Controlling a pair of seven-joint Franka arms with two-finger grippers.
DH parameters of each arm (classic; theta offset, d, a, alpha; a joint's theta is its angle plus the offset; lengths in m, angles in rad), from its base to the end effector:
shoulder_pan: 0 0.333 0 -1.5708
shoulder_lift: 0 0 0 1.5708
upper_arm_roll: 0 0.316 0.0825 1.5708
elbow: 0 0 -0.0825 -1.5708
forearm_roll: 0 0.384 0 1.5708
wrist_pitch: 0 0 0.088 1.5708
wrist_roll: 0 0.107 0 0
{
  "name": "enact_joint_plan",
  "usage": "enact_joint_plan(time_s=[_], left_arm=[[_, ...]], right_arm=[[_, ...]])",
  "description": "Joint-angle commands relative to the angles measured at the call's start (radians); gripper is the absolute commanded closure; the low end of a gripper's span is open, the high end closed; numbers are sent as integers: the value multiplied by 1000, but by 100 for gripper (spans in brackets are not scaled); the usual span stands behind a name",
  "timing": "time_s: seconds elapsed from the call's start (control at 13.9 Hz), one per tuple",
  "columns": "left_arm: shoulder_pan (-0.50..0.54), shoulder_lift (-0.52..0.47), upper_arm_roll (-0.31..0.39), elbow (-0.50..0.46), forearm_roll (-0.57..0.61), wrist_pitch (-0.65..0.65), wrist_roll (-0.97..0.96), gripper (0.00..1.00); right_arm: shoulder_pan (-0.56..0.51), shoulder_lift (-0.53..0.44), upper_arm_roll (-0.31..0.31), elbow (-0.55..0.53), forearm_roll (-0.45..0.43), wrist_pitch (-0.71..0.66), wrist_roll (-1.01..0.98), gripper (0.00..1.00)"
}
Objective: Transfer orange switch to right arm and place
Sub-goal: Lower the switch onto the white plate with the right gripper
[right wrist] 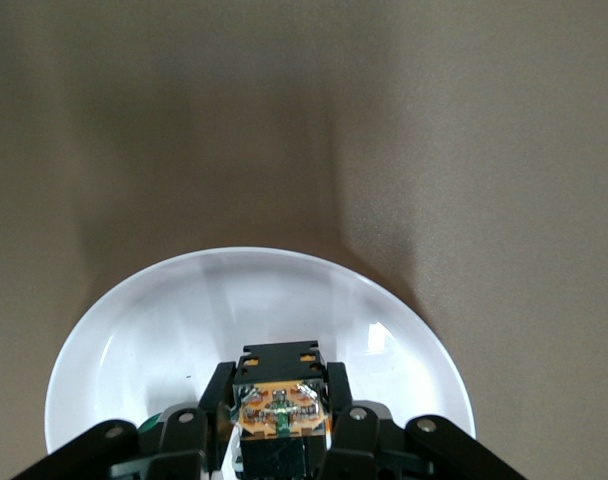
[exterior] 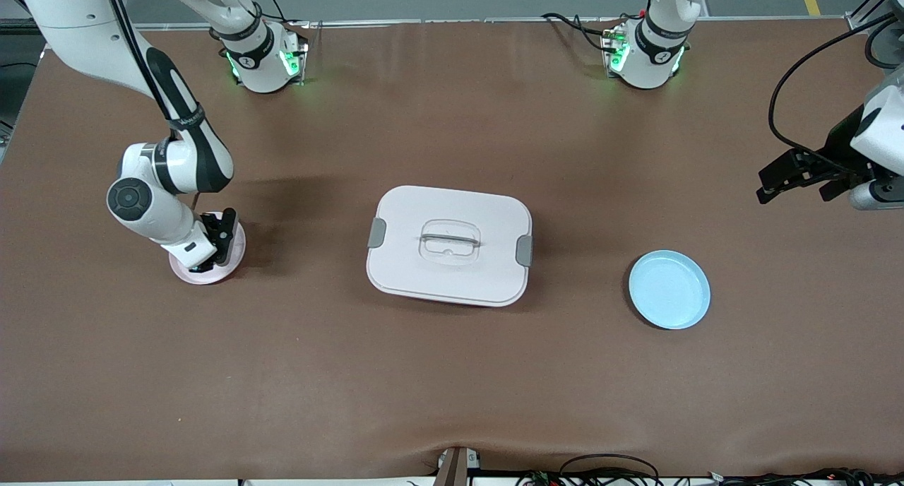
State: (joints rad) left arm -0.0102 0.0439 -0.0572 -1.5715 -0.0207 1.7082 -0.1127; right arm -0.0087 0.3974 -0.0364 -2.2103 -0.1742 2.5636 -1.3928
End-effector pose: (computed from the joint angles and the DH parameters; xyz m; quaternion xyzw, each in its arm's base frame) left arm 0.5797 -0.0403 0.6121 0.9986 0.0236 0.0452 0.0157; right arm 0.5474 -0.0225 0.1931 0.7310 0.6799 -0.0517 0.0252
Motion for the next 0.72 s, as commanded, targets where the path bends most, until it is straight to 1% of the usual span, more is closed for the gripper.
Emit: enact_joint_plan(time_s=[0.0,0.14,0.22,0.29,0.65], left_arm=[[-5,22,5,30,13,-27,7,0],[-5,24,5,28,12,-27,5,0],[-7,24,5,28,11,-30,-7,0],[-8,28,5,31,11,-33,-27,0],[-4,28,3,30,11,-35,-28,0]], right_arm=[[-16,11,12,-2,-21,26,-8,100],[-16,18,12,-2,-21,37,-3,100],[-14,20,12,0,-19,33,9,85],[-14,18,12,0,-19,29,11,1],[-14,14,13,9,-19,20,17,0]])
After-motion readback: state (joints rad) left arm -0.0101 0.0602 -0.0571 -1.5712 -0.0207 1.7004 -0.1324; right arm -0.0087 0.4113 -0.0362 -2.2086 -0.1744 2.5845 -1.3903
